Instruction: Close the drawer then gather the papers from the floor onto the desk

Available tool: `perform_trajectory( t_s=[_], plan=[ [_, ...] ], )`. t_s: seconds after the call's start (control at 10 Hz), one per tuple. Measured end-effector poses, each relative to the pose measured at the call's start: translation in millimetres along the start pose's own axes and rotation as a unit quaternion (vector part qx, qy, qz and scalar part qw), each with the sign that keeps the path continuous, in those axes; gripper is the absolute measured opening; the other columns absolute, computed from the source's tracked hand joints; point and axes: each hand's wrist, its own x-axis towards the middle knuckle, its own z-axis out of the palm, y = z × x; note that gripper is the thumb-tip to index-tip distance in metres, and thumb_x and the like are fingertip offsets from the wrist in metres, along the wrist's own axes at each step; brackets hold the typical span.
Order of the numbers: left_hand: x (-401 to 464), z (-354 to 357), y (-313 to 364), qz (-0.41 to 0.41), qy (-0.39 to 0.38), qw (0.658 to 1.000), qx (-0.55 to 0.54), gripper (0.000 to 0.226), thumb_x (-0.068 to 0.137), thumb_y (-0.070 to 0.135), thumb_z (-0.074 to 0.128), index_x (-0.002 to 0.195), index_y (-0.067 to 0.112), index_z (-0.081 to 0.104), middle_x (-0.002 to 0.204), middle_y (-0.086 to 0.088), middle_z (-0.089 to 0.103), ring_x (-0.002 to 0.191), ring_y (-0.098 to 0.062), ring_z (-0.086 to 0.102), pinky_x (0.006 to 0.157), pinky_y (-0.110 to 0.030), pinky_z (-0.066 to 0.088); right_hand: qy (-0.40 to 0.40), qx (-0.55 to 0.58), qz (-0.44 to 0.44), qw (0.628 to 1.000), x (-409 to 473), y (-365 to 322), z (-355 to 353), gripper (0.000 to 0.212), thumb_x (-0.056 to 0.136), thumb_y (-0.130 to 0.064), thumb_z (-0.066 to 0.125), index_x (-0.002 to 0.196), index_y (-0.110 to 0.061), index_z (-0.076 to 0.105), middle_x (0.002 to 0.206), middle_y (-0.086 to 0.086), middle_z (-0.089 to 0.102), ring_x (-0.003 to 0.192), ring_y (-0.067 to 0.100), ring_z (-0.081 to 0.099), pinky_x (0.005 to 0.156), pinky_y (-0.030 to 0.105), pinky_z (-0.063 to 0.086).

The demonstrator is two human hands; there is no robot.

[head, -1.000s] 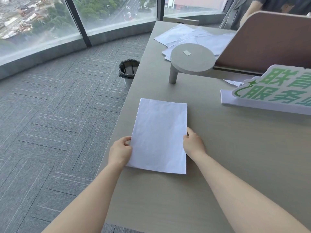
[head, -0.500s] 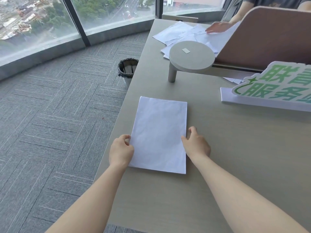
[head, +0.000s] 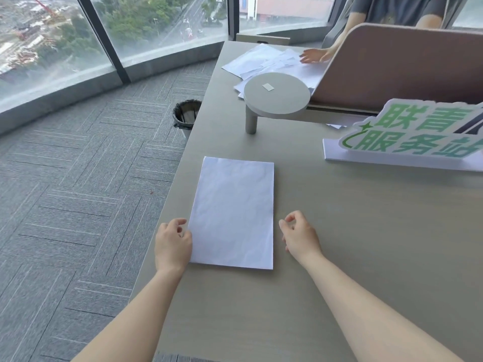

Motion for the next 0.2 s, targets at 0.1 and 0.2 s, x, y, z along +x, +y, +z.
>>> perform_trajectory(
  t_s=[0.1, 0.2],
  plan=[
    [-5.8, -2.0, 1.6, 0.012, 0.019, 1.000, -0.011, 0.027, 0.091, 0.011, 0.050, 0.114, 0.012, 0.066, 0.100, -0.004, 0.053, 0.093, -0.024, 0.056, 0.078, -0.029, 0.036, -0.005, 0.047, 0.003, 0.999, -9.3, 8.2, -12.8, 0.009, 0.092, -0.032, 0.050, 0.089, -0.024, 0.049, 0.073, 0.004, 0.065, 0.048, 0.020, 0.057, 0.055, 0.032, 0.049],
    [-20.6, -6.0, 6.3, 0.022, 0.033, 0.999, -0.028, 0.024, 0.092, 0.011, 0.051, 0.109, 0.013, 0.068, 0.099, -0.003, 0.057, 0.088, -0.021, 0.056, 0.077, -0.029, 0.038, 0.000, 0.101, 0.000, 0.995, -19.7, 14.5, -28.9, 0.008, 0.094, -0.024, 0.051, 0.087, -0.019, 0.053, 0.067, 0.004, 0.061, 0.043, 0.016, 0.051, 0.052, 0.031, 0.049]
  ],
)
